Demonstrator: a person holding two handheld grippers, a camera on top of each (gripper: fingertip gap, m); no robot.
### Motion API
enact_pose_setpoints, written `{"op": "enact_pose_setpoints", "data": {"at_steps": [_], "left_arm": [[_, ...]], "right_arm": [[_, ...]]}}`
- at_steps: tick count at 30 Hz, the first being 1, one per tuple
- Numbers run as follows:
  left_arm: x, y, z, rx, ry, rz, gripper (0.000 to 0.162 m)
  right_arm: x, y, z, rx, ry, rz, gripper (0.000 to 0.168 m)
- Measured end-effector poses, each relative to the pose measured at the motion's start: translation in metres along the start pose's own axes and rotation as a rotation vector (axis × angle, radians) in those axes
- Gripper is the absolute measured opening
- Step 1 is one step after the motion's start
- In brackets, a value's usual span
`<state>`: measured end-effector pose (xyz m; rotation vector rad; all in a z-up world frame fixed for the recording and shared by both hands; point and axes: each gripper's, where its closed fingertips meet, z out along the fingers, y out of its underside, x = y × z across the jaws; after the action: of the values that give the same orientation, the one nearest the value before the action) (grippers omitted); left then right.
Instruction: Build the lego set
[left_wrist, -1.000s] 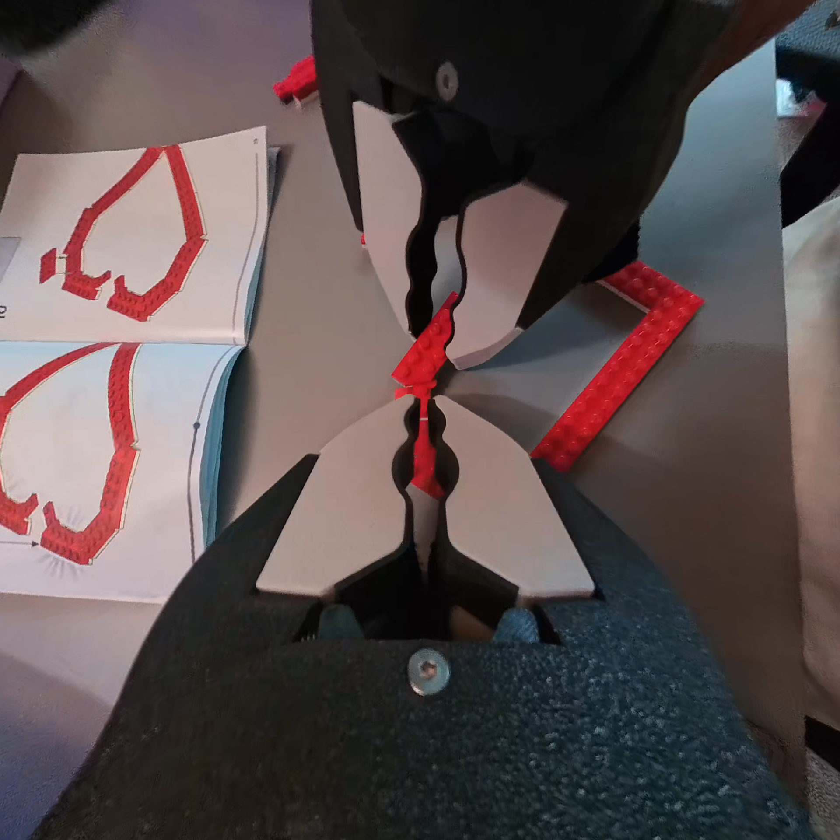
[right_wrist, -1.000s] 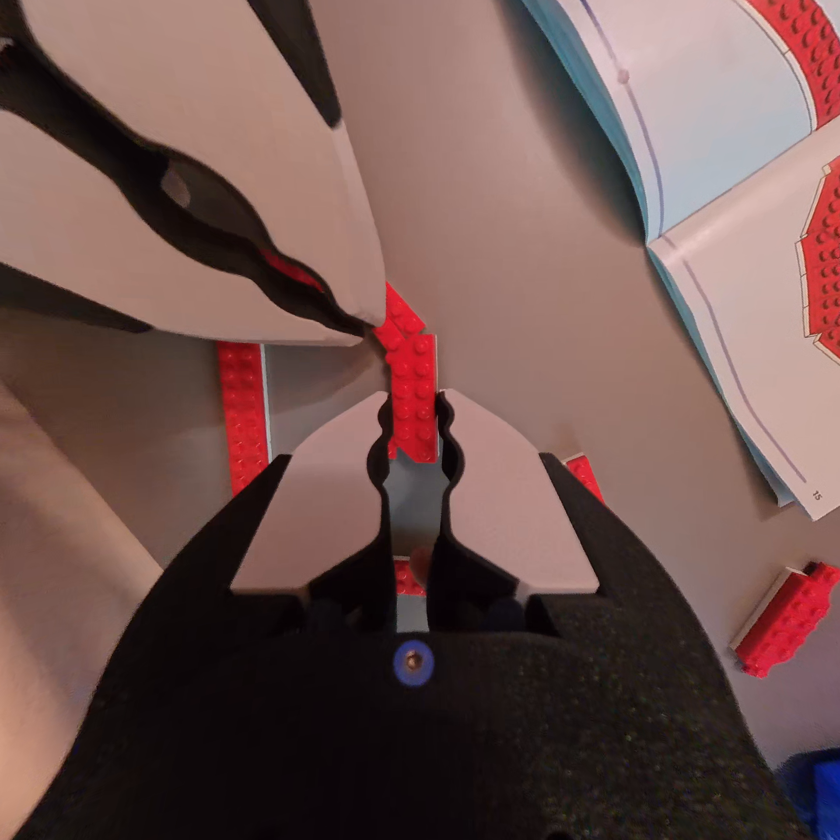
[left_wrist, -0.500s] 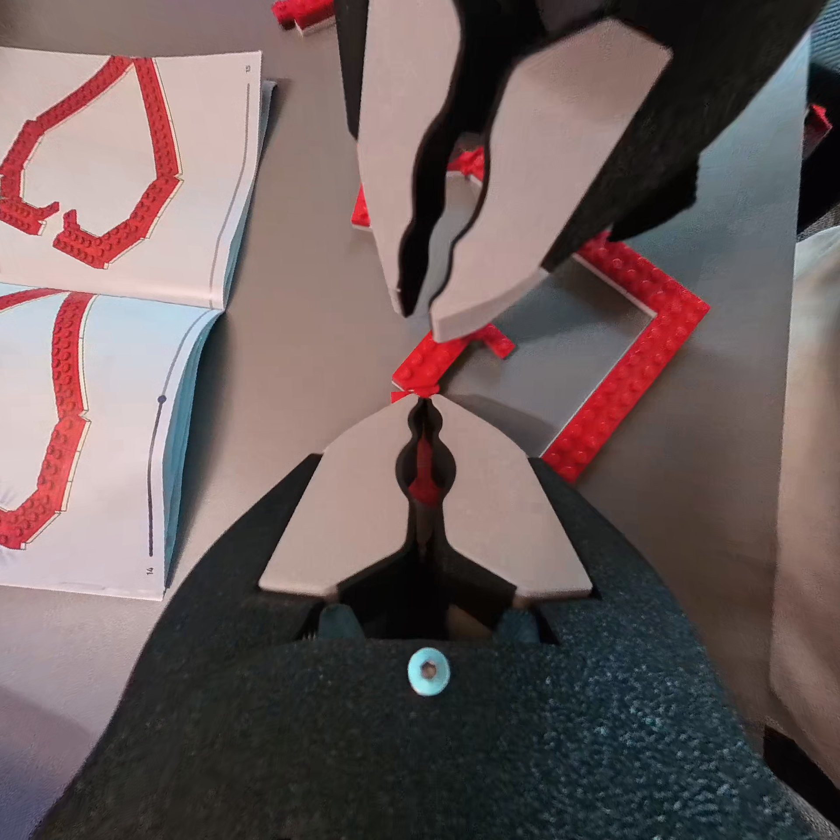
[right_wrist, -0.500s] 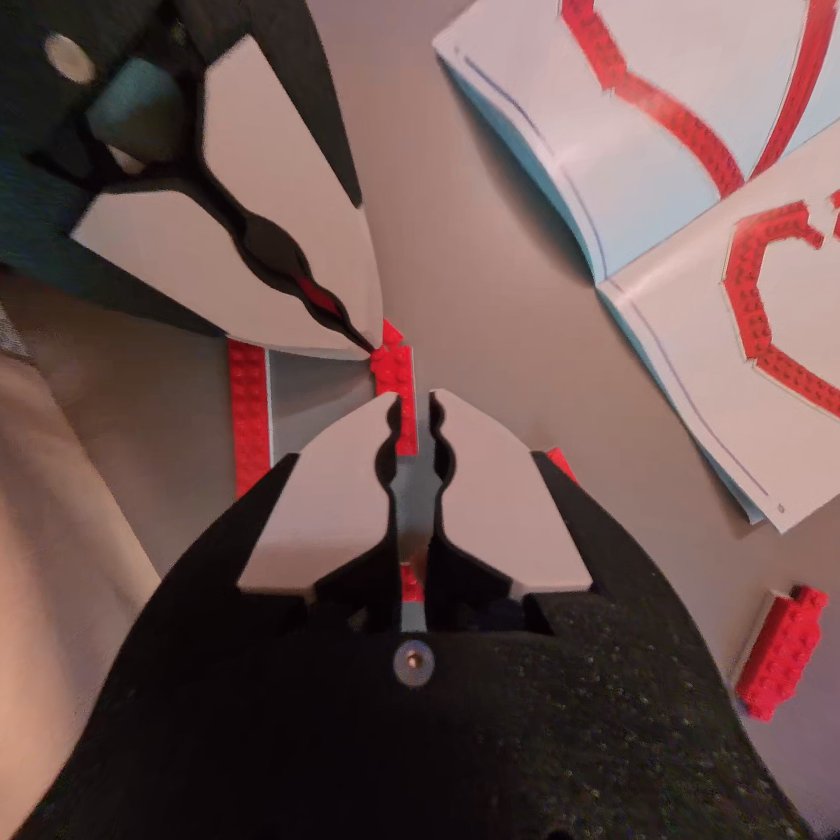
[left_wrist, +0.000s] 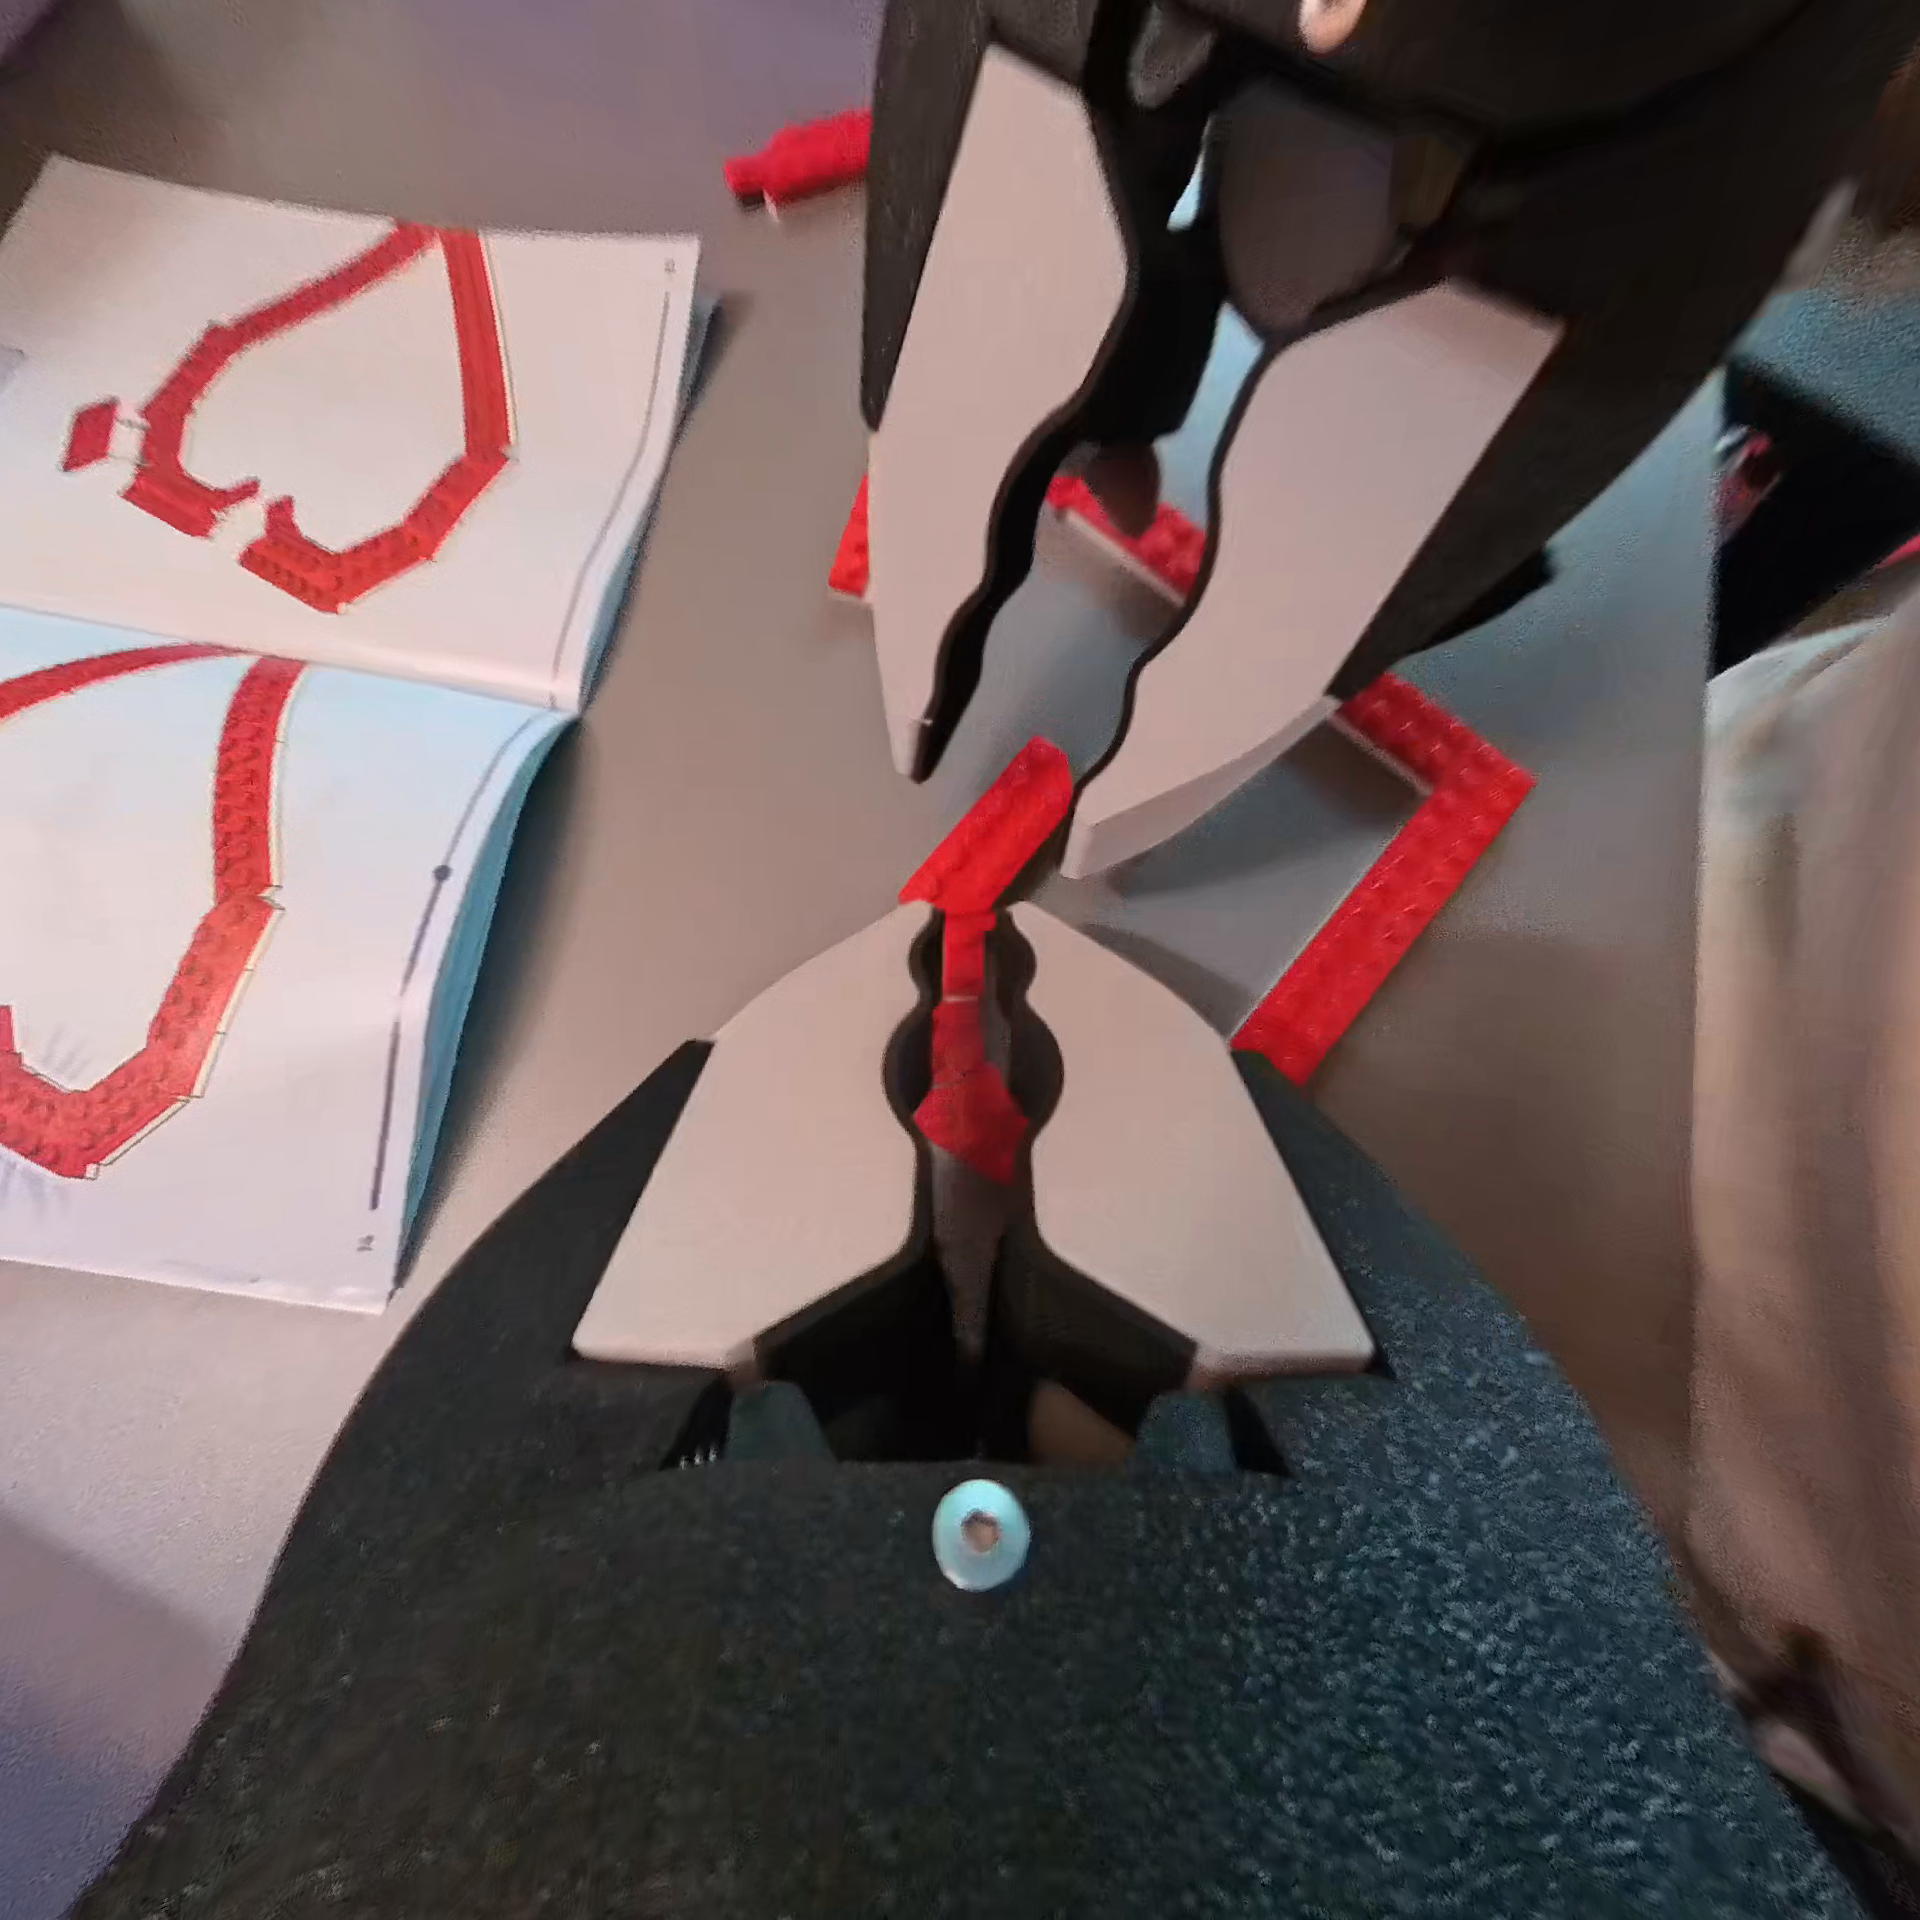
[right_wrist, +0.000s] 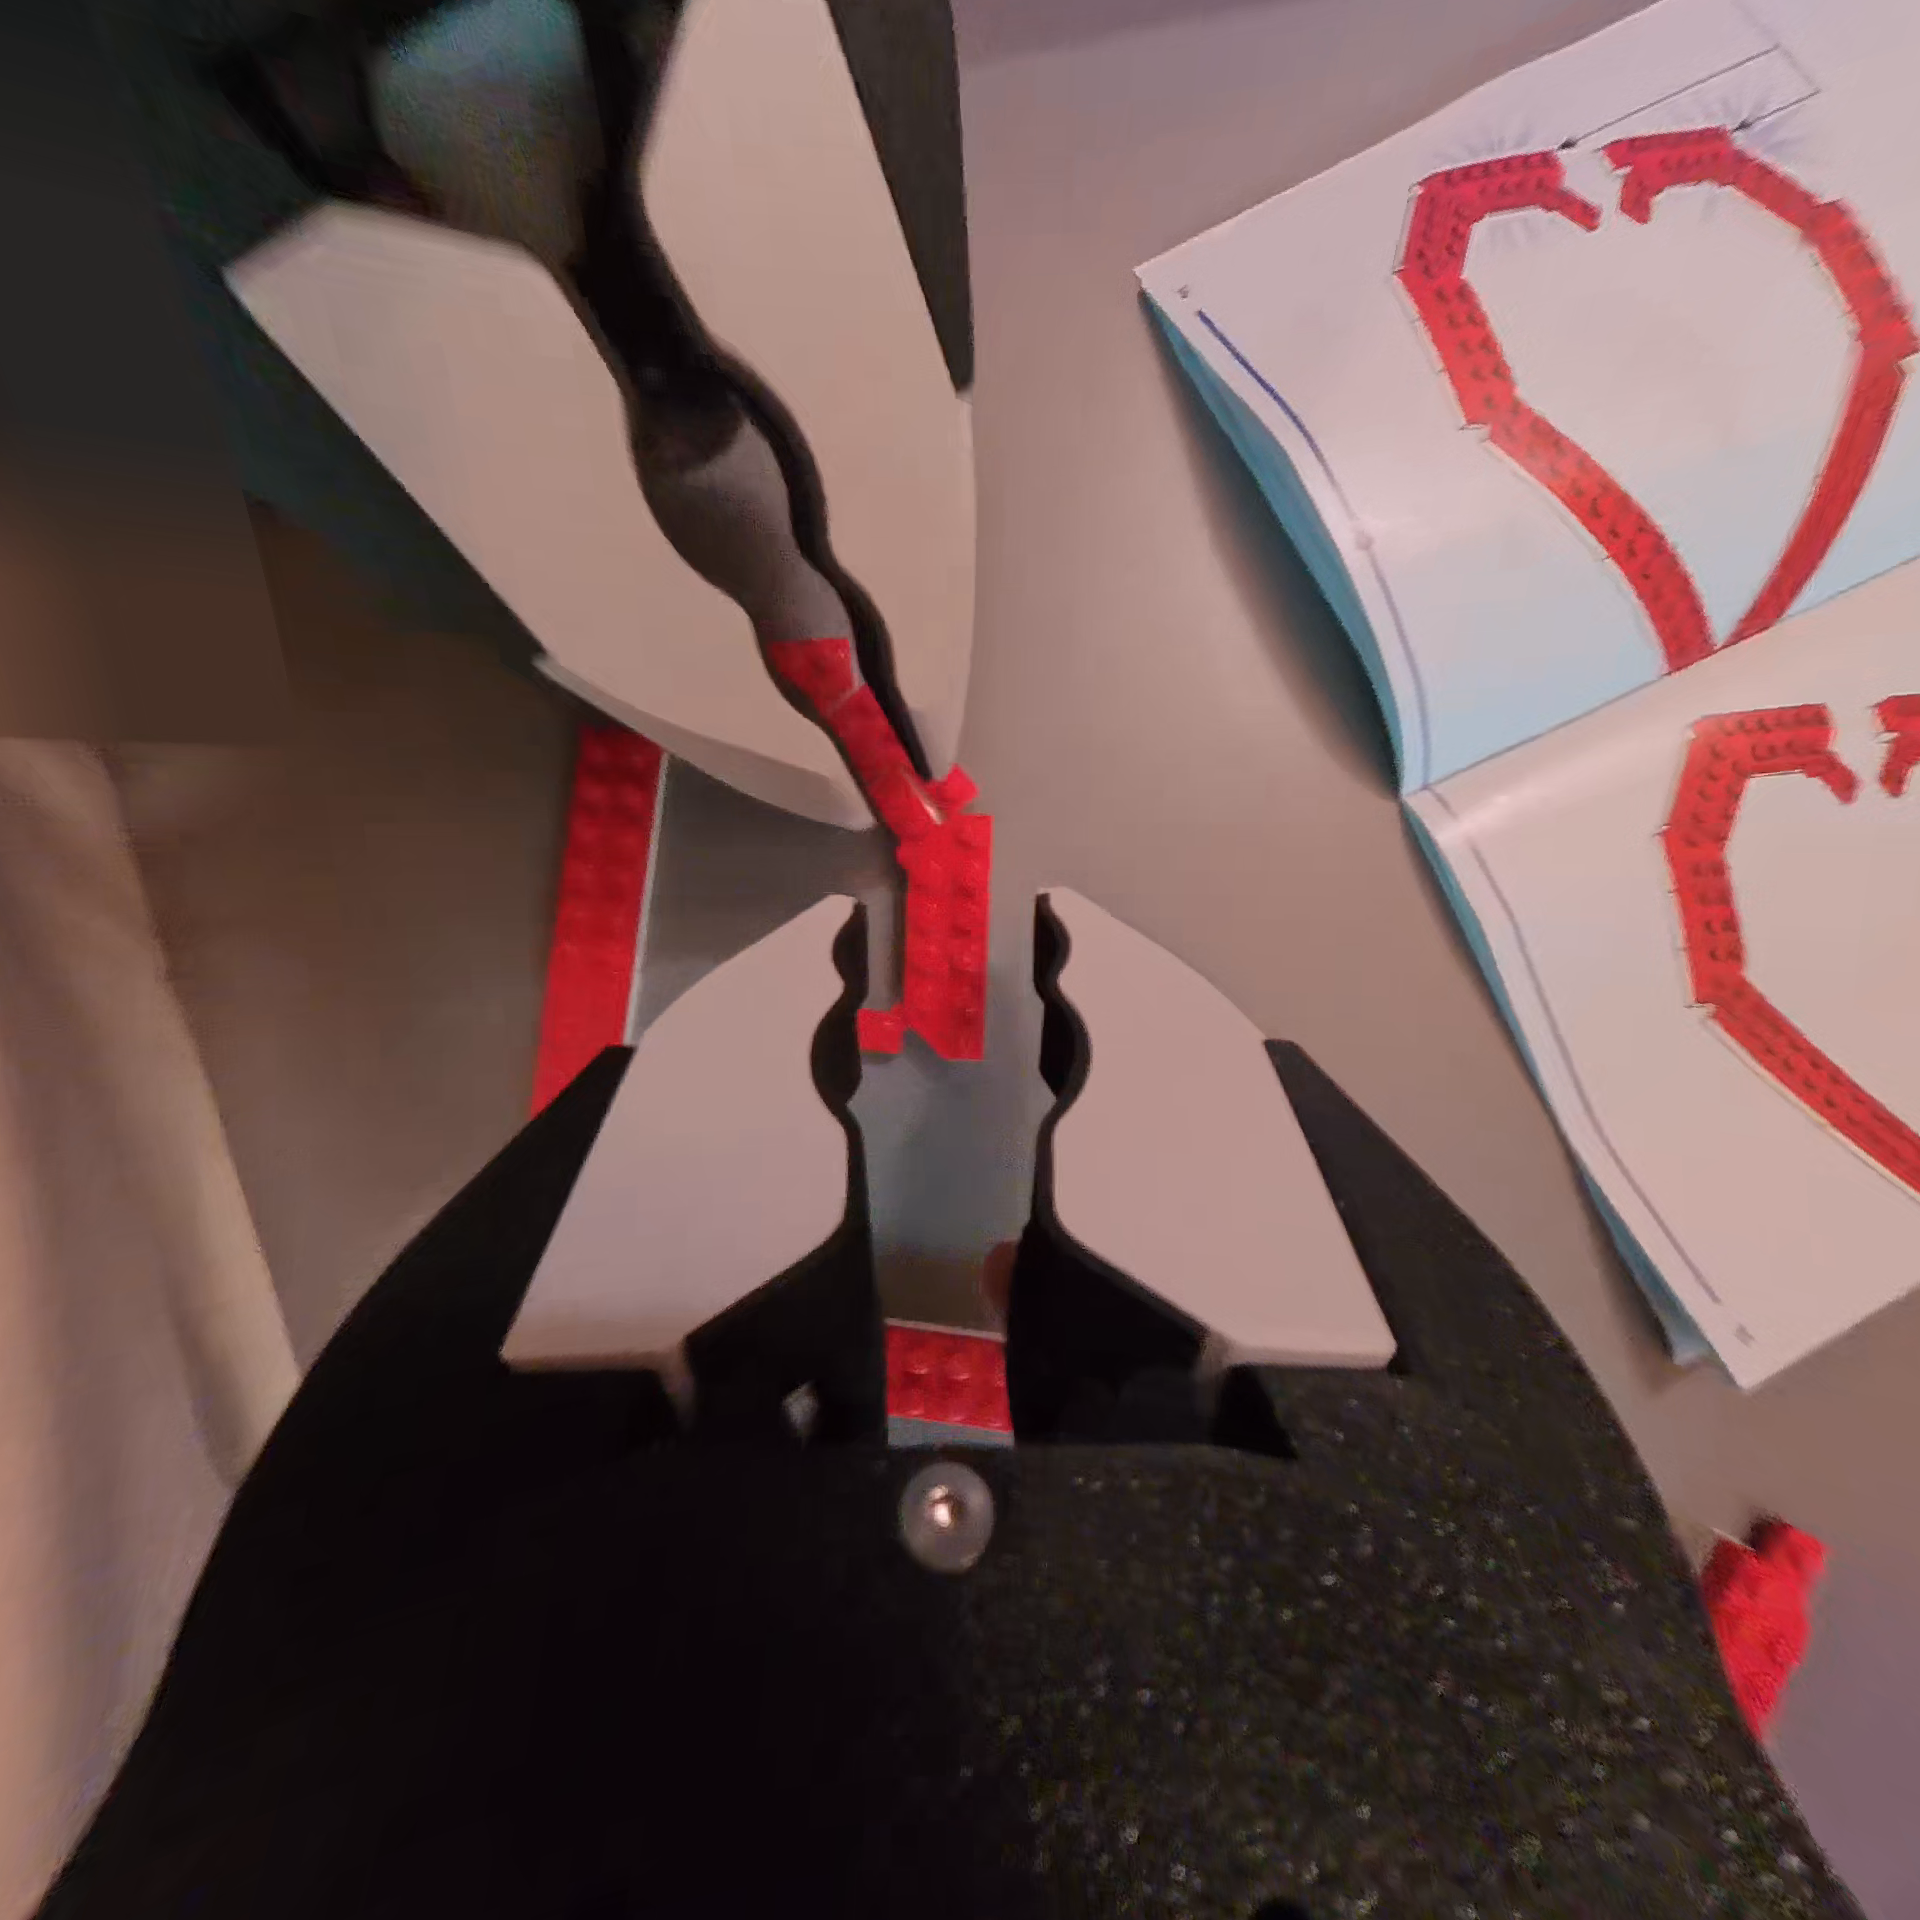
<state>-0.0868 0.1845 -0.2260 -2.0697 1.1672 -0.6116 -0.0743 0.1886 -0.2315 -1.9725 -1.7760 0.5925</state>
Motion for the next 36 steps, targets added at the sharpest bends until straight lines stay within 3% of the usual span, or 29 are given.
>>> {"op": "enact_pose_setpoints", "data": {"at_steps": [3, 7, 12, 27, 36], "left_arm": [[-0.001, -0.003, -0.01, 0.017, 0.008, 0.003, 0.019], [-0.011, 0.025, -0.006, -0.148, -0.025, 0.01, 0.034], [-0.001, 0.027, 0.004, -0.139, 0.064, 0.01, 0.027], [-0.001, 0.021, 0.011, -0.016, -0.001, -0.034, 0.02], [0.001, 0.022, 0.009, -0.015, -0.015, 0.002, 0.031]], "right_arm": [[0.002, 0.003, 0.004, -0.016, 0.011, -0.039, 0.033], [0.002, 0.008, 0.013, -0.07, 0.007, -0.051, 0.026], [0.004, 0.005, 0.015, -0.081, 0.015, -0.089, 0.016], [0.0, 0.007, 0.016, -0.186, 0.014, -0.057, 0.016], [-0.005, 0.008, 0.019, -0.224, 0.012, -0.109, 0.02]]}}
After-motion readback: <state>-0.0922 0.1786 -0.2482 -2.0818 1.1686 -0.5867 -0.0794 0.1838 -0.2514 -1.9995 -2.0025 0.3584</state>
